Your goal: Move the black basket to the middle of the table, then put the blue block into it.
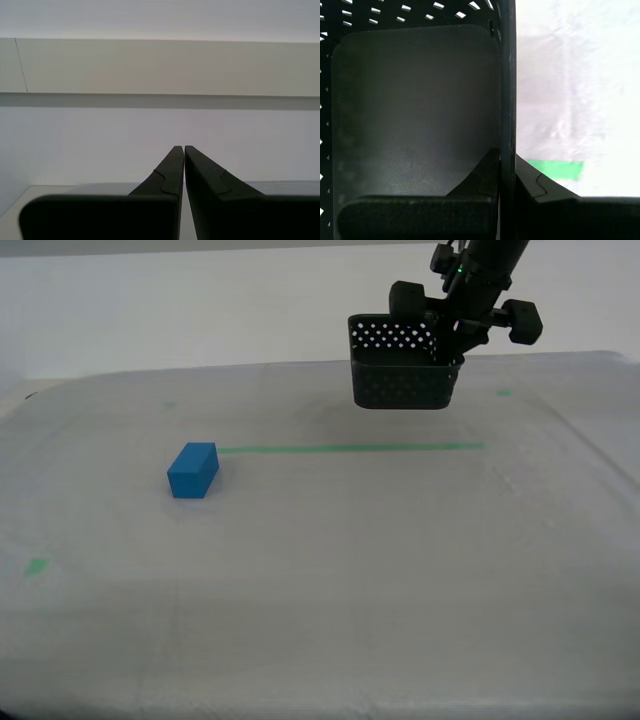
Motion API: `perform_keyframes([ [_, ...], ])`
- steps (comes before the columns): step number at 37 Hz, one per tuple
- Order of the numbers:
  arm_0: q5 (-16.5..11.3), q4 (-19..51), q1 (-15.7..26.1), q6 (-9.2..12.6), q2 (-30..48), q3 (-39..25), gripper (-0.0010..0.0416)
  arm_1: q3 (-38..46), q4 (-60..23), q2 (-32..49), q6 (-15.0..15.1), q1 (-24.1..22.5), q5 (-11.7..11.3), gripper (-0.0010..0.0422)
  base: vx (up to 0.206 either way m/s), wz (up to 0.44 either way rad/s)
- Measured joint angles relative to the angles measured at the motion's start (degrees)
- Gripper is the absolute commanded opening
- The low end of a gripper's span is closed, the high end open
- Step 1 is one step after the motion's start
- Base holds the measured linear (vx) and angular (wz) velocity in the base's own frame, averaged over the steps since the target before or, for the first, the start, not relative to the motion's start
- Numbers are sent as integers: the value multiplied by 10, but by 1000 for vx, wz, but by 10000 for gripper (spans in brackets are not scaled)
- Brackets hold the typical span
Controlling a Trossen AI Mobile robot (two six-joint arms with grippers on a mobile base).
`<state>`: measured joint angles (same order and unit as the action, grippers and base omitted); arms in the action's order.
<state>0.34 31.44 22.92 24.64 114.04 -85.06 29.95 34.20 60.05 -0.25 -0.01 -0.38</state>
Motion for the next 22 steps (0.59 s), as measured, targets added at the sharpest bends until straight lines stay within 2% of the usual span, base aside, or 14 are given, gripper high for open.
perform_keyframes([
  [12, 24, 0, 40, 52, 0, 0, -1, 0, 0, 0, 0, 0, 0, 0, 0, 0],
  [22, 34, 0, 63, 65, 12, -2, -1, 0, 0, 0, 0, 0, 0, 0, 0, 0],
])
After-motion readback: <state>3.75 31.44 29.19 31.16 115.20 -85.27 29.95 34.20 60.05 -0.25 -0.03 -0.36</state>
